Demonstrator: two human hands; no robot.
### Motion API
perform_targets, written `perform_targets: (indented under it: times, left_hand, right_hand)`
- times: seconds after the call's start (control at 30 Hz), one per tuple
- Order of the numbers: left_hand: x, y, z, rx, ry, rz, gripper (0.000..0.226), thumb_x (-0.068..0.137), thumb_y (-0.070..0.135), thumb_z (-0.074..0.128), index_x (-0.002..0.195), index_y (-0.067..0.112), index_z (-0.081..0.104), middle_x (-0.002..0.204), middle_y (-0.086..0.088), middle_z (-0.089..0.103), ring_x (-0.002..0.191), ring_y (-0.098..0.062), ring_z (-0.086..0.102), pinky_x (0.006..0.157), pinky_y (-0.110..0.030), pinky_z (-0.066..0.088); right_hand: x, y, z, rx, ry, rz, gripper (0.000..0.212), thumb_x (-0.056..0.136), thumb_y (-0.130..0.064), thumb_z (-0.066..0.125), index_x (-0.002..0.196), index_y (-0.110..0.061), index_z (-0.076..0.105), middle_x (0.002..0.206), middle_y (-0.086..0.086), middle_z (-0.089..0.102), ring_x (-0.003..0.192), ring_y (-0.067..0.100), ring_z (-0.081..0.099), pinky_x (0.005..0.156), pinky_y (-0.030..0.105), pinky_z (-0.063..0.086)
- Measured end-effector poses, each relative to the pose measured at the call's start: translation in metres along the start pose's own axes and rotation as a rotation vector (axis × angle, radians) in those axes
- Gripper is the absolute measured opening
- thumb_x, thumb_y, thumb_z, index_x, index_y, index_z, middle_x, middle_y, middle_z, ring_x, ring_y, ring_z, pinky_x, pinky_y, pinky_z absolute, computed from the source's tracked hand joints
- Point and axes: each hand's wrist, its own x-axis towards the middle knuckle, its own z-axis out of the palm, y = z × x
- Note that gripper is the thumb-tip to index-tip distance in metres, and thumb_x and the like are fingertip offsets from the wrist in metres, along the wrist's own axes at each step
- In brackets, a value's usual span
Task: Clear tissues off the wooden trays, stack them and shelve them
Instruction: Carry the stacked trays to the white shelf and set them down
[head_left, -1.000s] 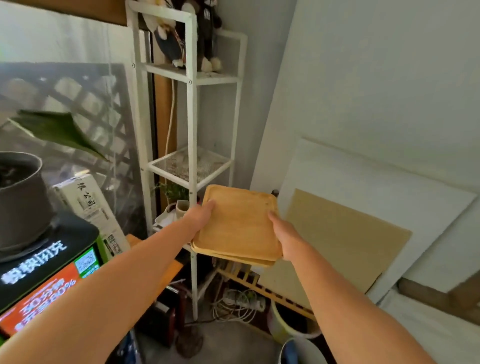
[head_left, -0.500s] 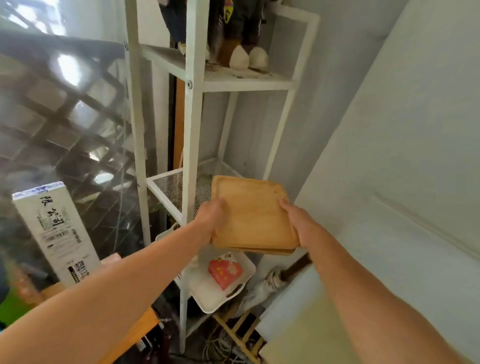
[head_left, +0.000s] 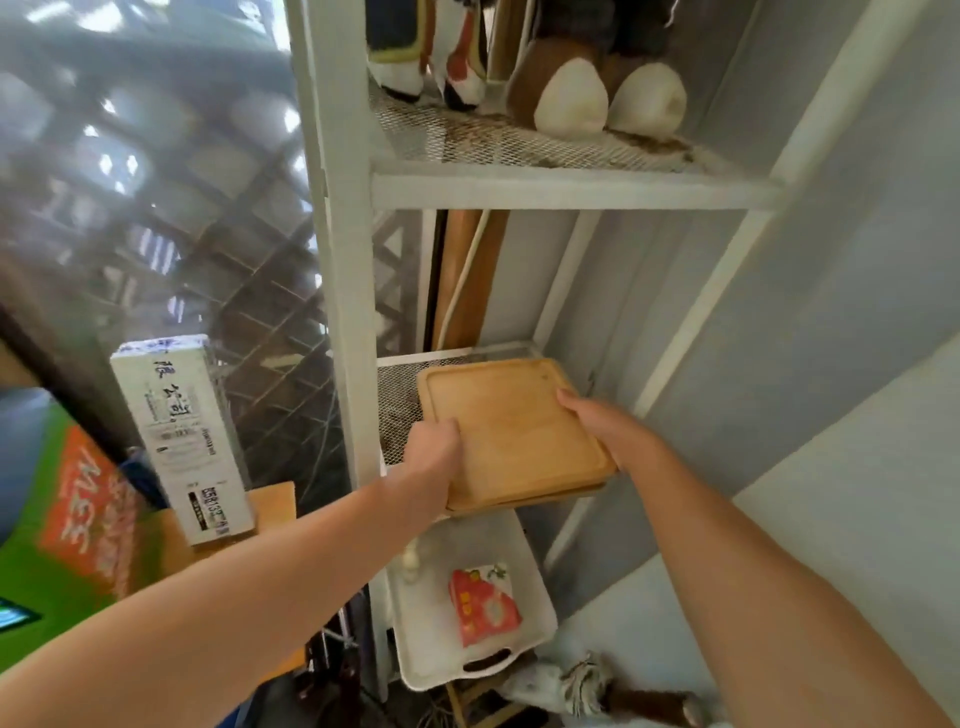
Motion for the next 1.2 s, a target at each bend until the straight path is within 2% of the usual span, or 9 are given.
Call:
perform_targets:
  times: [0.13,0.23,0.37,0.53,0.63,0.77,0.97,1.1,1.2]
  left_hand:
    - [0.009,0.002,-0.003,0.048,0.11,0.001,0.037,0.094,0.014,0.043,0.126,-0.001,0.052,0.125,-0.023,0.057,0.111,-0.039,0.055,0.1,-0.045,0.045]
    - [0.013,0.006,-0.007,0.139,0.175,0.025,0.037,0.095,0.016,0.041,0.128,0.0,0.05,0.127,-0.022,0.053,0.106,-0.035,0.055,0.09,-0.042,0.047]
    - [0.014,0.01,-0.005,0.235,0.232,0.018,0.038,0.095,0.018,0.044,0.127,0.0,0.05,0.13,-0.022,0.051,0.117,-0.04,0.051,0.102,-0.051,0.044]
    - [0.016,0.012,-0.001,0.317,0.255,0.022,0.041,0.097,0.022,0.043,0.132,0.001,0.047,0.138,-0.021,0.038,0.122,-0.04,0.044,0.105,-0.049,0.039]
    - [0.019,0.01,-0.001,0.347,0.269,0.054,0.038,0.097,0.023,0.043,0.128,0.003,0.048,0.137,-0.019,0.038,0.121,-0.037,0.041,0.102,-0.047,0.039]
    - [0.021,0.005,-0.003,0.355,0.272,0.083,0.035,0.097,0.022,0.042,0.126,0.005,0.049,0.137,-0.017,0.038,0.122,-0.036,0.038,0.1,-0.048,0.037]
    - [0.017,0.002,-0.006,0.297,0.263,0.103,0.036,0.097,0.019,0.042,0.129,0.004,0.05,0.137,-0.018,0.039,0.122,-0.036,0.041,0.1,-0.047,0.038]
    - [0.008,-0.004,-0.009,0.334,0.24,0.166,0.036,0.099,0.018,0.045,0.132,0.005,0.047,0.135,-0.019,0.043,0.115,-0.034,0.047,0.098,-0.045,0.042]
    - [-0.002,-0.01,-0.011,0.383,0.187,0.196,0.042,0.096,0.015,0.049,0.136,0.006,0.041,0.14,-0.019,0.039,0.122,-0.036,0.044,0.103,-0.046,0.039]
  right_hand:
    - [0.023,-0.008,0.013,-0.056,-0.032,-0.049,0.064,0.091,-0.056,0.058,0.131,-0.007,0.057,0.108,0.012,0.067,0.094,0.028,0.065,0.081,0.038,0.052]
    - [0.031,-0.011,0.021,-0.081,-0.028,-0.105,0.06,0.093,-0.049,0.059,0.134,-0.006,0.054,0.118,0.013,0.064,0.104,0.03,0.062,0.095,0.043,0.05]
    - [0.033,-0.013,0.021,-0.063,-0.02,-0.133,0.054,0.093,-0.044,0.061,0.134,-0.009,0.056,0.102,0.004,0.064,0.093,0.024,0.062,0.085,0.038,0.05]
    - [0.03,-0.011,0.019,0.024,-0.029,-0.142,0.051,0.095,-0.034,0.062,0.138,-0.008,0.053,0.108,0.008,0.066,0.088,0.022,0.064,0.073,0.035,0.052]
    - [0.03,-0.007,0.021,0.06,-0.003,-0.139,0.06,0.093,-0.035,0.066,0.142,-0.008,0.048,0.123,0.013,0.063,0.099,0.027,0.063,0.083,0.042,0.054]
    - [0.031,-0.003,0.022,0.095,0.014,-0.147,0.064,0.089,-0.036,0.071,0.142,-0.009,0.048,0.116,0.01,0.063,0.093,0.024,0.062,0.082,0.041,0.053]
    - [0.028,-0.002,0.029,-0.079,0.253,-0.22,0.049,0.086,-0.029,0.075,0.127,-0.006,0.062,0.124,0.014,0.066,0.109,0.031,0.062,0.097,0.045,0.051]
    - [0.008,-0.004,0.036,-0.288,0.285,-0.241,0.028,0.09,-0.021,0.067,0.115,-0.01,0.069,0.113,0.01,0.07,0.102,0.029,0.065,0.088,0.038,0.054]
    - [-0.013,0.004,0.04,-0.404,0.284,-0.27,0.012,0.088,-0.011,0.058,0.097,-0.012,0.066,0.102,0.011,0.069,0.093,0.028,0.065,0.081,0.035,0.055]
